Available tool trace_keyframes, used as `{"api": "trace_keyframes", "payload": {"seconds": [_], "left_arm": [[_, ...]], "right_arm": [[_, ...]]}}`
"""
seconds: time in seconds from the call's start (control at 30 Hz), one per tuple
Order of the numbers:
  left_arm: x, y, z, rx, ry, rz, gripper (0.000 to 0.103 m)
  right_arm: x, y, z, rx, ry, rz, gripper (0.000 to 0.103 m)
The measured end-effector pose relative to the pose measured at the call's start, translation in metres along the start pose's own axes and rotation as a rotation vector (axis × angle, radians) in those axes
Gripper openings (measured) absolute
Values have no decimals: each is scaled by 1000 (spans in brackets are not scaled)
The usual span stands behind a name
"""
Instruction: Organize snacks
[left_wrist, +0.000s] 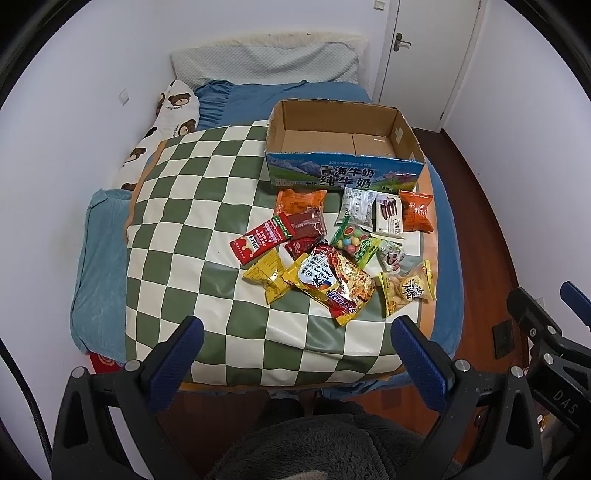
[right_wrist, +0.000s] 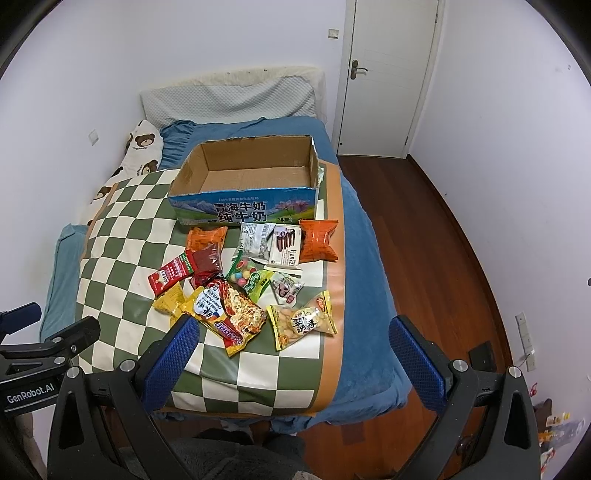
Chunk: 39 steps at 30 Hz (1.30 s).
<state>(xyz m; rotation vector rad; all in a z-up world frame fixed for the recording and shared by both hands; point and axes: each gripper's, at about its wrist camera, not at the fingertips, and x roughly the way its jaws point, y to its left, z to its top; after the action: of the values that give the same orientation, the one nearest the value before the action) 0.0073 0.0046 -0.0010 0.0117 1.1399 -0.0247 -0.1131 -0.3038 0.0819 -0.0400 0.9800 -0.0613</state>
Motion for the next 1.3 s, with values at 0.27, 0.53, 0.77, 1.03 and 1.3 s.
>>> {"api": "trace_keyframes", "payload": {"seconds": [0.27,0.53,0.77,1.03,1.3], "left_arm": [[0,0,6,2,-5,5,103],[1,0,7,3,-5,2,103],[1,1,7,3,-6,2,103],[0,1,6,0,-4,2,103],[4,-2,13,-9,8,-1,103]], "right_arm": [[1,-1,-4,-1,0,2,103],[6,1,6,2,7,12,103],[5,2,5,4,7,13,103],[8,4,5,9,14,19,103],[10,6,3,8,19,27,103]]}}
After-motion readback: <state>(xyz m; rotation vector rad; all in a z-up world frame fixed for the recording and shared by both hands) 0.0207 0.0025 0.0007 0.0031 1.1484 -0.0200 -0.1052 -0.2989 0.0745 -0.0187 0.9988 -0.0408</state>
